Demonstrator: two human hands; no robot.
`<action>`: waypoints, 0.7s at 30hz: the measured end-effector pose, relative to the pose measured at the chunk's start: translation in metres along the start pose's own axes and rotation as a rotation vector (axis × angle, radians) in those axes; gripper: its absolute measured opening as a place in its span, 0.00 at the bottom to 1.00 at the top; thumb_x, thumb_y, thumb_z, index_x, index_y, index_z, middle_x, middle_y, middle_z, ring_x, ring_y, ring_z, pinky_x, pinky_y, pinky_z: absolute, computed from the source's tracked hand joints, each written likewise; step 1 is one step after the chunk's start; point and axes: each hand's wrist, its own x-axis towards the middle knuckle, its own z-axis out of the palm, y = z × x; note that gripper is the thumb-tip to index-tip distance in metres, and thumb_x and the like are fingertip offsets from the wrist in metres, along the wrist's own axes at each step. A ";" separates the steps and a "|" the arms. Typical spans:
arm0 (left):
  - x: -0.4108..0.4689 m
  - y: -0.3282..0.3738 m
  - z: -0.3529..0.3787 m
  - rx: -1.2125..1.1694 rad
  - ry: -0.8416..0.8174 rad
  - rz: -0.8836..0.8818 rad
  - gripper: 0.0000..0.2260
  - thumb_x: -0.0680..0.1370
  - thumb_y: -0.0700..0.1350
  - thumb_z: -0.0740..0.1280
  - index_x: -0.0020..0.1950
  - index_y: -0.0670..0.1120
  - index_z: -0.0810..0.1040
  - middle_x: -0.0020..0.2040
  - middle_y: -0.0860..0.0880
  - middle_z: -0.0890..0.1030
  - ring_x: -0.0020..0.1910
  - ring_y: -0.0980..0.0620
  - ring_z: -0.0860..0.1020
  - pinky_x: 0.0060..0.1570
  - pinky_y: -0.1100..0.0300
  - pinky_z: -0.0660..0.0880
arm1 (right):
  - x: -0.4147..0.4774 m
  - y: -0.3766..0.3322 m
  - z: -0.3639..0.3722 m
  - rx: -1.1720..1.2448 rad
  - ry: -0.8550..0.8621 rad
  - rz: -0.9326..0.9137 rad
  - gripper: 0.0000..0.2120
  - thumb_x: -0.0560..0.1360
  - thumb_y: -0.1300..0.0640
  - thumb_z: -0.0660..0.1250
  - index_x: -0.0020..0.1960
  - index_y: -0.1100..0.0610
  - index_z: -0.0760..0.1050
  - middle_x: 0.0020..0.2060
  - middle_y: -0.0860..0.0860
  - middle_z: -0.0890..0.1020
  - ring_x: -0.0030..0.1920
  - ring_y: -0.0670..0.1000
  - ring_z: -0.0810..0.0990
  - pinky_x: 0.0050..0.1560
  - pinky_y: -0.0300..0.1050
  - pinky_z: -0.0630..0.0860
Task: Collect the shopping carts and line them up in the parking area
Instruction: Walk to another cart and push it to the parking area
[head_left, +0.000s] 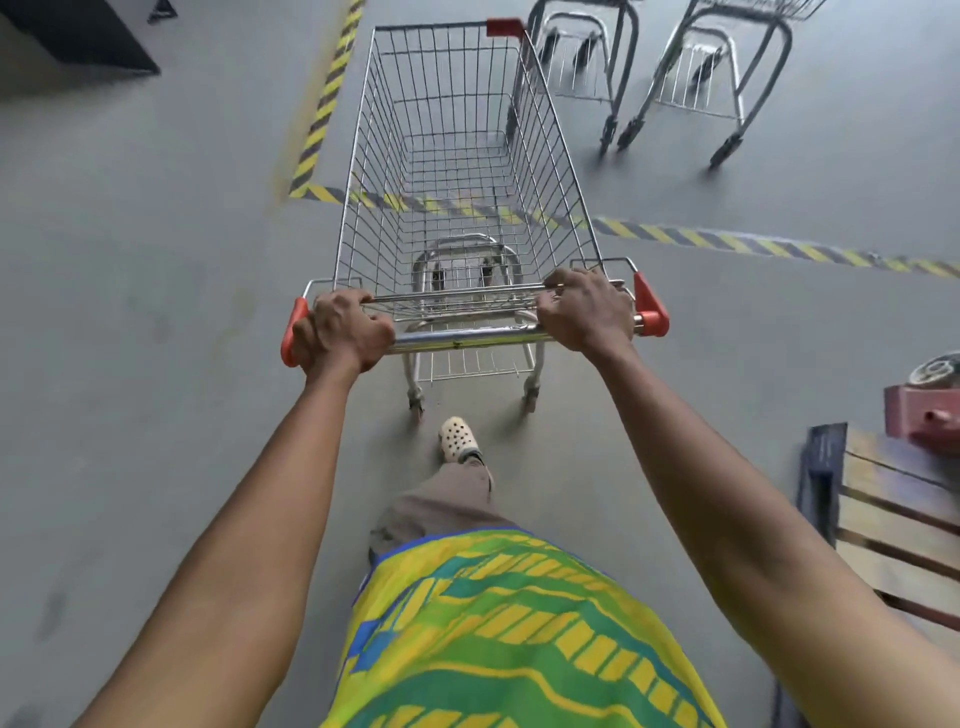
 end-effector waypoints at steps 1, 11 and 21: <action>0.019 0.007 0.001 -0.003 0.002 0.003 0.20 0.72 0.50 0.63 0.63 0.52 0.82 0.59 0.45 0.83 0.60 0.44 0.77 0.65 0.53 0.66 | 0.019 -0.001 -0.003 0.000 -0.003 0.004 0.19 0.75 0.43 0.58 0.62 0.44 0.79 0.59 0.49 0.81 0.60 0.53 0.78 0.48 0.51 0.67; 0.181 0.069 -0.005 -0.029 -0.089 0.062 0.25 0.69 0.55 0.58 0.63 0.51 0.80 0.61 0.47 0.81 0.61 0.45 0.76 0.62 0.50 0.71 | 0.178 -0.017 -0.037 -0.009 0.001 0.044 0.17 0.76 0.45 0.60 0.62 0.44 0.78 0.58 0.49 0.81 0.57 0.53 0.78 0.52 0.52 0.72; 0.344 0.136 -0.001 -0.033 -0.077 0.035 0.21 0.74 0.51 0.62 0.65 0.52 0.79 0.63 0.47 0.80 0.65 0.45 0.73 0.65 0.48 0.67 | 0.364 -0.028 -0.060 -0.033 0.016 0.017 0.17 0.74 0.46 0.61 0.61 0.44 0.80 0.57 0.50 0.82 0.57 0.55 0.79 0.51 0.51 0.72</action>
